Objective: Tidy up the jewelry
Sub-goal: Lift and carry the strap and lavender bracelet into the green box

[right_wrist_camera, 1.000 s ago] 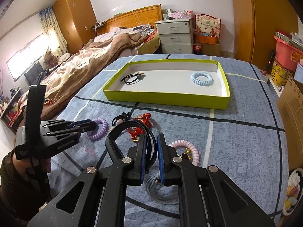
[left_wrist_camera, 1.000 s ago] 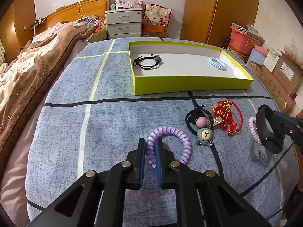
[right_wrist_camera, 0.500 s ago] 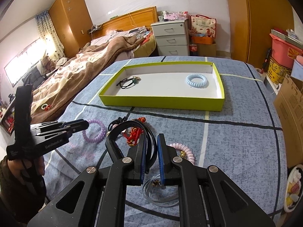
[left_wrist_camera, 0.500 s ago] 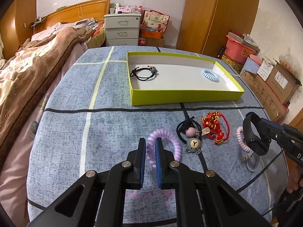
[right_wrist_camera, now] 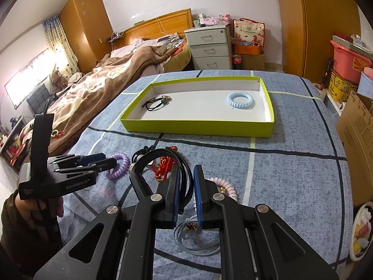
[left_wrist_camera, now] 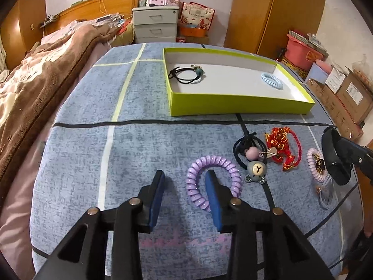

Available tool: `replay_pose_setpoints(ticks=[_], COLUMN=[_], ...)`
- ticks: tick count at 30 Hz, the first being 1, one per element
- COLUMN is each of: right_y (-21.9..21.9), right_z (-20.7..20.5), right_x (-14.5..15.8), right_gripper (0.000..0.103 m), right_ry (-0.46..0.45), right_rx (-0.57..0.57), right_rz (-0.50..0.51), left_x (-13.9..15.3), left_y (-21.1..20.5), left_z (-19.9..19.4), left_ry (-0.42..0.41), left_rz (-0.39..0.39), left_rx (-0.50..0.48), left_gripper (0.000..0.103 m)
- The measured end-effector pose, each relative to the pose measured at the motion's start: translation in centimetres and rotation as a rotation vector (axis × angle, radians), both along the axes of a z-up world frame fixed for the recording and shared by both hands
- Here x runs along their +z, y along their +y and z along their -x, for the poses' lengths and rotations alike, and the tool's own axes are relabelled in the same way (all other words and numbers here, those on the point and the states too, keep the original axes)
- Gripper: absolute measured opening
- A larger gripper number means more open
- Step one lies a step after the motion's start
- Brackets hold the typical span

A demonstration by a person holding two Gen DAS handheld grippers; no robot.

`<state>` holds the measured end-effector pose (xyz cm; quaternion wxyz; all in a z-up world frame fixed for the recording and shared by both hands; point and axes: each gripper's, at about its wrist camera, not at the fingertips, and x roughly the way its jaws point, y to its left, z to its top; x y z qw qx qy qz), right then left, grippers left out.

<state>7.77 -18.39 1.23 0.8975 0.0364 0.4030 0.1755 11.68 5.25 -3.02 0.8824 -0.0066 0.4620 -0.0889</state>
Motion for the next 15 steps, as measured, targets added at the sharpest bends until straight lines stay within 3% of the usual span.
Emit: replay_pose_setpoints(ticks=[7, 9, 12, 15], right_y=[0.3, 0.4, 0.5, 0.5], right_z=[-0.1, -0.1, -0.2, -0.3], right_x=[-0.1, -0.1, -0.2, -0.3], right_gripper=[0.012, 0.012, 0.012, 0.012], right_ry=[0.002, 0.003, 0.008, 0.010], right_rx=[0.004, 0.002, 0.002, 0.000], right_rz=[-0.002, -0.003, -0.001, 0.000], left_x=[-0.2, -0.1, 0.0, 0.1], left_y=[-1.3, -1.3, -1.6, -1.6], left_z=[-0.1, -0.2, 0.1, 0.1], left_ry=[-0.025, -0.024, -0.026, -0.022], left_rz=[-0.099, -0.094, -0.084, -0.071], left_rx=[-0.030, -0.039, -0.068, -0.074], left_gripper=[0.039, 0.034, 0.014, 0.011])
